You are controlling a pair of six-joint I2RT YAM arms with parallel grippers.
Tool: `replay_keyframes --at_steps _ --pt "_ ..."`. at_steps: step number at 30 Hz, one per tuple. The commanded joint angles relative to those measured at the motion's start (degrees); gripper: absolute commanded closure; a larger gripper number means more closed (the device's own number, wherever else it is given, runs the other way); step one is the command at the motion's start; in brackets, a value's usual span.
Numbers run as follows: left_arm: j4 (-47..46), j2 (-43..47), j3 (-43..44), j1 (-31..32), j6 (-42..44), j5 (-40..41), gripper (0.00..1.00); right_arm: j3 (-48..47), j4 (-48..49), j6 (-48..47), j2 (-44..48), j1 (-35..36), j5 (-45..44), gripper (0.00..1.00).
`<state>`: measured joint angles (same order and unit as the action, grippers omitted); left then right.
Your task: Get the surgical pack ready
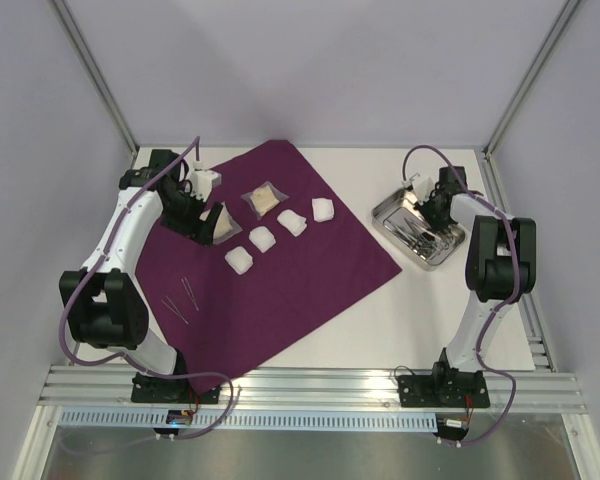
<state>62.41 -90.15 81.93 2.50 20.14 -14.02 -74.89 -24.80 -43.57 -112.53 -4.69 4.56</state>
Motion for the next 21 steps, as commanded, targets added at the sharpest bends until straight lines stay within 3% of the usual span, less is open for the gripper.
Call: replay_keyframes --at_steps 1,12,16,21 --pt "0.1 0.3 2.5 0.0 1.1 0.5 0.12 0.1 1.3 -0.9 -0.5 -0.2 0.2 0.88" --pt "-0.2 2.0 1.3 0.0 -0.4 2.2 0.12 -2.6 -1.7 1.9 6.0 0.3 0.2 0.75" --pt "-0.6 2.8 -0.3 0.0 -3.4 9.6 0.11 -5.3 -5.4 3.6 8.6 1.3 -0.2 0.68" --pt "-1.3 4.2 -3.5 0.0 -10.1 18.9 0.19 -5.8 -5.4 10.3 13.1 3.4 -4.5 0.66"
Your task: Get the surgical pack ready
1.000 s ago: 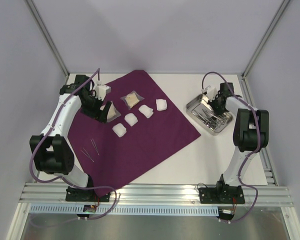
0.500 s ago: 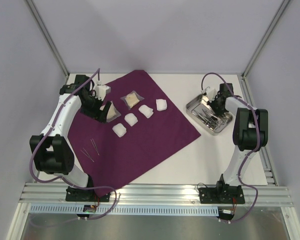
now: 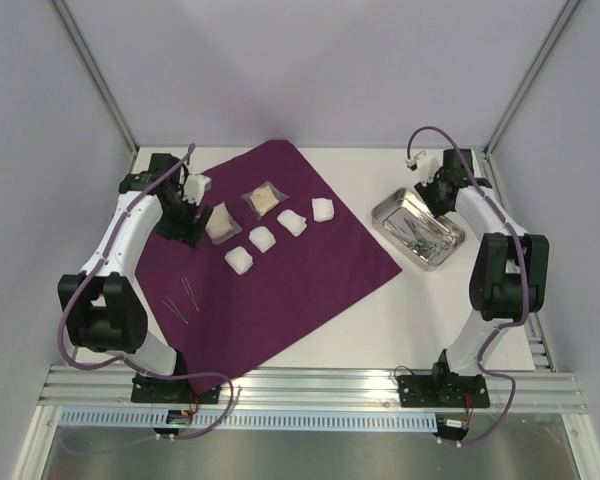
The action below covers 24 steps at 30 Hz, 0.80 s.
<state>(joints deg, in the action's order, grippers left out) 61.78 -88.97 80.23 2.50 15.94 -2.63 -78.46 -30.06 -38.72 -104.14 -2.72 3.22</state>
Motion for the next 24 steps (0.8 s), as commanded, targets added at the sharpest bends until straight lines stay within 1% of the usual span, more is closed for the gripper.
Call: replay_keyframes --at_steps 1,2,3,4,5,7,8,9,11,13,14,15,20,24 --pt "-1.4 3.9 -2.2 0.0 -9.3 8.3 0.19 -2.0 0.0 9.4 6.6 1.8 -6.6 0.66" --pt "-2.0 4.3 -2.2 0.0 -11.4 8.3 0.25 -1.7 0.1 11.4 7.7 2.2 -8.5 0.66" --pt "-3.7 4.9 -2.4 0.0 -14.6 10.1 0.30 -1.4 1.0 13.3 8.6 4.5 -11.0 0.66" --pt "-4.5 5.7 -2.7 0.0 -17.7 11.8 0.35 -0.9 1.2 15.8 9.8 5.4 -17.6 0.66" --pt "-5.0 7.2 -3.1 0.0 -22.8 13.3 0.37 -0.5 1.2 20.5 11.6 6.7 -21.2 0.66" --pt "-4.1 7.7 -3.5 0.0 -27.2 16.2 0.39 -0.5 -0.8 26.0 13.2 9.9 -28.4 0.66" --pt "-3.0 6.5 -3.1 0.0 -30.9 16.5 0.40 -0.4 -1.5 31.2 15.2 11.5 -29.1 0.66" --pt "0.1 5.6 -2.7 0.0 -32.8 16.4 0.40 1.2 -1.5 33.0 16.2 12.2 -29.2 0.66" --pt "1.5 3.9 -4.1 0.0 -36.3 14.9 0.43 5.1 -0.1 37.7 20.3 14.0 -27.5 0.66" --pt "0.0 4.0 -9.2 0.0 -37.1 13.4 0.48 8.0 3.1 40.4 23.1 15.0 -25.2 0.67" --pt "-1.5 3.8 -10.7 0.0 -37.3 13.5 0.48 9.0 4.2 41.4 24.1 15.8 -24.5 0.67" --pt "-2.1 3.7 -13.0 0.0 -37.6 13.8 0.48 9.8 5.5 42.1 25.5 16.0 -23.6 0.66" --pt "-5.4 3.5 -16.0 0.0 -38.6 14.1 0.48 10.7 4.8 43.1 26.4 16.7 -21.9 0.66" --pt "-7.4 1.6 -18.9 0.0 -40.1 11.8 0.49 10.8 4.4 42.7 26.7 16.7 -21.4 0.66"
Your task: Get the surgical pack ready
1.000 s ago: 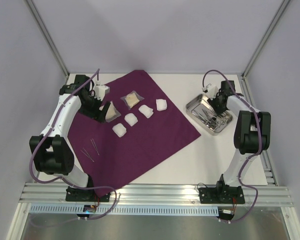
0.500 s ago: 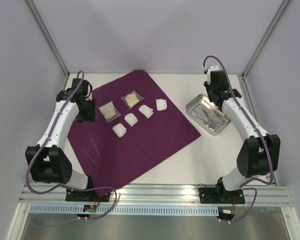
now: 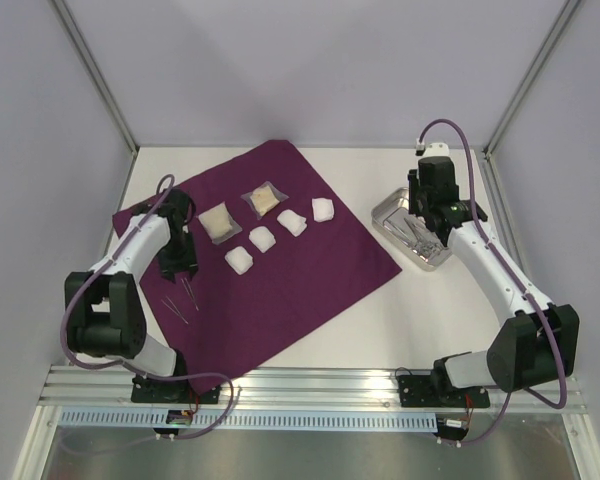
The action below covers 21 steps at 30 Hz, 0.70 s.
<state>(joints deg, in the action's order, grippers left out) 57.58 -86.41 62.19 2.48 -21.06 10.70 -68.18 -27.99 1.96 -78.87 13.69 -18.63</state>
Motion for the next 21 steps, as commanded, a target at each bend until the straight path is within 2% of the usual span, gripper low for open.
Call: replay_keyframes --at_steps 1,4,12,18,21 --pt "-3.5 -1.9 -1.1 0.0 -3.5 -2.3 0.50 0.8 2.5 1.7 1.8 0.4 0.4 0.66" --pt "-4.2 -2.7 -1.6 -0.6 -3.8 -3.0 0.56 1.1 2.5 0.9 2.2 0.4 0.4 0.66" --pt "-5.8 -4.1 -3.7 -4.1 -5.0 -5.5 0.56 1.8 2.9 -0.1 2.2 0.3 0.4 0.66" --pt "-6.9 -4.2 -4.7 -5.2 -4.4 -5.9 0.64 1.8 3.1 -0.7 2.0 0.3 -0.3 0.66" --pt "-7.5 -5.0 -5.0 -5.7 -4.3 -6.0 0.64 1.9 3.0 -1.2 1.9 0.3 -0.4 0.66"
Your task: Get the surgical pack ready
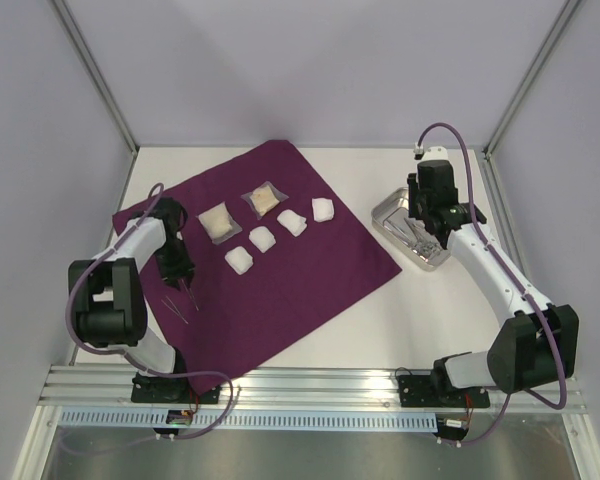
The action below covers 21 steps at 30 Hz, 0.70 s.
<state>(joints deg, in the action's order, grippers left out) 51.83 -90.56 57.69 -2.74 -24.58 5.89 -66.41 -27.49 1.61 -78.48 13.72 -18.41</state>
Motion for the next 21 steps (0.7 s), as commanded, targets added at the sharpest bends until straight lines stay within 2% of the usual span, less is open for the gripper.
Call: replay_keyframes --at_steps 1,5,6,8,21 --pt "-2.1 -0.8 -0.5 -0.4 -0.6 -1.4 0.63 0.2 2.4 -1.0 1.5 0.3 -0.6 0.66" --pt "-2.8 -1.4 -0.9 -0.9 -0.2 -1.6 0.63 0.2 2.0 -1.3 1.3 0.3 -1.0 0.66" --pt "-2.9 -1.5 -1.3 -1.4 -0.2 -1.6 0.68 0.2 2.0 -1.3 1.4 0.3 -1.0 0.66" --pt "-3.1 -1.4 -2.0 -2.5 -0.1 -1.8 0.71 0.2 2.0 -1.3 1.4 0.3 -0.9 0.66" --pt "-3.7 -1.6 -1.5 -3.1 1.5 -3.8 0.69 0.2 1.0 -3.0 0.4 0.3 -0.7 0.66"
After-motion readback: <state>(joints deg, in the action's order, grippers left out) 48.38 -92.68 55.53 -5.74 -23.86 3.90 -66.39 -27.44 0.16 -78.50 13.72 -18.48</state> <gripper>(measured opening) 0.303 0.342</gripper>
